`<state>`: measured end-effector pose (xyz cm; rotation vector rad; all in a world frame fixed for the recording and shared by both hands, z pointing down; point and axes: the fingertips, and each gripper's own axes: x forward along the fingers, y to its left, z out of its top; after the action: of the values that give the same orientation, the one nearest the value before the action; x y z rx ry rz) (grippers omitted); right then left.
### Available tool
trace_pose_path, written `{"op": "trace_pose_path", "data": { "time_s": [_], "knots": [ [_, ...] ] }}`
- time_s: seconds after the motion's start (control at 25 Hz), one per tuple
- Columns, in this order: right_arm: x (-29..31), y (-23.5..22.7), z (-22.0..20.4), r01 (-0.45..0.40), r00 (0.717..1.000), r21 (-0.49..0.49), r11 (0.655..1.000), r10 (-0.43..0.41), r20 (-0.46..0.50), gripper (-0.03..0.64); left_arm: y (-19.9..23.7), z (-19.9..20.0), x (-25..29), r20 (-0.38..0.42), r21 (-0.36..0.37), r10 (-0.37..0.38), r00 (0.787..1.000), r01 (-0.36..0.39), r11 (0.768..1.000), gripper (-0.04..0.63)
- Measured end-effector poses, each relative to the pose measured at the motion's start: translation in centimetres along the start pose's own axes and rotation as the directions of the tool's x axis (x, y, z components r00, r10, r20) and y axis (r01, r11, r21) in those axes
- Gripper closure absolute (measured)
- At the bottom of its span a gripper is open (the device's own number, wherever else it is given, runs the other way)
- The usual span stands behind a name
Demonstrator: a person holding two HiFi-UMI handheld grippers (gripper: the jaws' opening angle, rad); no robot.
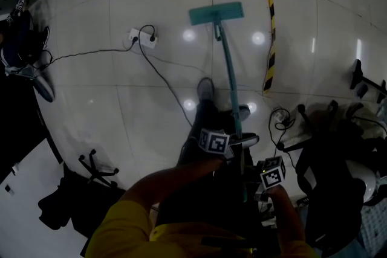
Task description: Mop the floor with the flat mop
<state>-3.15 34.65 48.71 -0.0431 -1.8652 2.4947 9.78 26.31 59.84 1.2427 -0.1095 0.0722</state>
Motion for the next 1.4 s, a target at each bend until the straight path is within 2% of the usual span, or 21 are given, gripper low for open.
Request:
{"op": "trace_pose_path", "data": {
  "time_s": [0.08, 0.2, 0.32, 0.44, 0.6, 0.68, 0.76, 0.84, 0.92, 1.04, 1.24, 1.32, 1.4],
  "knots": [
    [0.4, 0.4, -0.4, -0.006, 1.0, -0.007, 1.0, 0.005, -0.022, 0.443, -0.5, 0.1, -0.6, 0.063, 0.008, -0.021, 0.998, 0.021, 1.0, 0.462],
    [1.0, -0.7, 2.1, 0.003, 0.998, -0.043, 0.999, -0.006, -0.058, 0.443, 0.2, 3.2, -1.0, 0.087, 0.06, -0.026, 0.996, 0.021, 0.998, 0.456],
    [1.2, -2.6, 6.9, 0.031, 0.998, -0.09, 0.995, -0.036, -0.059, 0.445, 1.5, 7.9, -0.9, 0.053, 0.117, -0.044, 0.998, 0.038, 0.992, 0.453],
    [1.0, -4.3, 13.2, 0.045, 0.999, -0.124, 0.991, -0.045, 0.003, 0.456, 2.4, 13.9, -0.5, 0.025, 0.159, -0.045, 0.999, 0.04, 0.987, 0.451],
    [0.7, -5.9, 21.6, 0.043, 0.993, -0.149, 0.988, -0.026, 0.113, 0.468, 3.7, 21.9, -0.6, 0.007, 0.146, -0.031, 1.0, 0.029, 0.989, 0.457],
    [1.3, -6.3, 24.1, 0.053, 0.993, -0.152, 0.987, -0.035, 0.115, 0.471, 3.2, 24.5, -0.9, 0.003, 0.159, -0.069, 0.998, 0.067, 0.985, 0.457],
    [1.8, -6.5, 24.6, 0.046, 0.995, -0.133, 0.99, -0.033, 0.099, 0.472, 3.1, 25.4, -1.2, 0.003, 0.178, -0.08, 0.997, 0.078, 0.981, 0.457],
    [1.9, -6.5, 23.4, 0.034, 0.994, -0.097, 0.995, -0.023, 0.111, 0.485, 3.6, 24.4, -1.2, 0.019, 0.173, -0.064, 0.998, 0.059, 0.983, 0.46],
    [1.8, -6.0, 20.8, 0.016, 0.993, -0.069, 0.997, -0.008, 0.117, 0.488, 3.6, 21.8, -1.2, 0.029, 0.139, -0.062, 0.998, 0.058, 0.989, 0.469],
    [1.9, -4.8, 14.7, 0.013, 0.997, -0.041, 0.999, -0.009, 0.08, 0.485, 3.3, 15.4, -1.4, 0.018, 0.116, -0.058, 0.998, 0.056, 0.992, 0.462],
    [1.9, -1.3, 3.9, 0.001, 1.0, 0.028, 1.0, -0.001, 0.015, 0.472, 1.0, 4.4, -2.7, 0.078, -0.013, -0.02, 0.997, 0.021, 1.0, 0.458],
    [2.2, -0.4, 1.5, 0.007, 1.0, 0.038, 0.999, -0.006, -0.031, 0.468, 0.2, 2.4, -3.2, 0.106, -0.003, -0.023, 0.994, 0.023, 1.0, 0.459],
    [2.8, -0.4, 1.2, 0.009, 0.998, 0.026, 1.0, -0.008, -0.066, 0.468, 0.3, 2.5, -3.9, 0.124, 0.027, -0.018, 0.992, 0.015, 1.0, 0.46]
  ]
}}
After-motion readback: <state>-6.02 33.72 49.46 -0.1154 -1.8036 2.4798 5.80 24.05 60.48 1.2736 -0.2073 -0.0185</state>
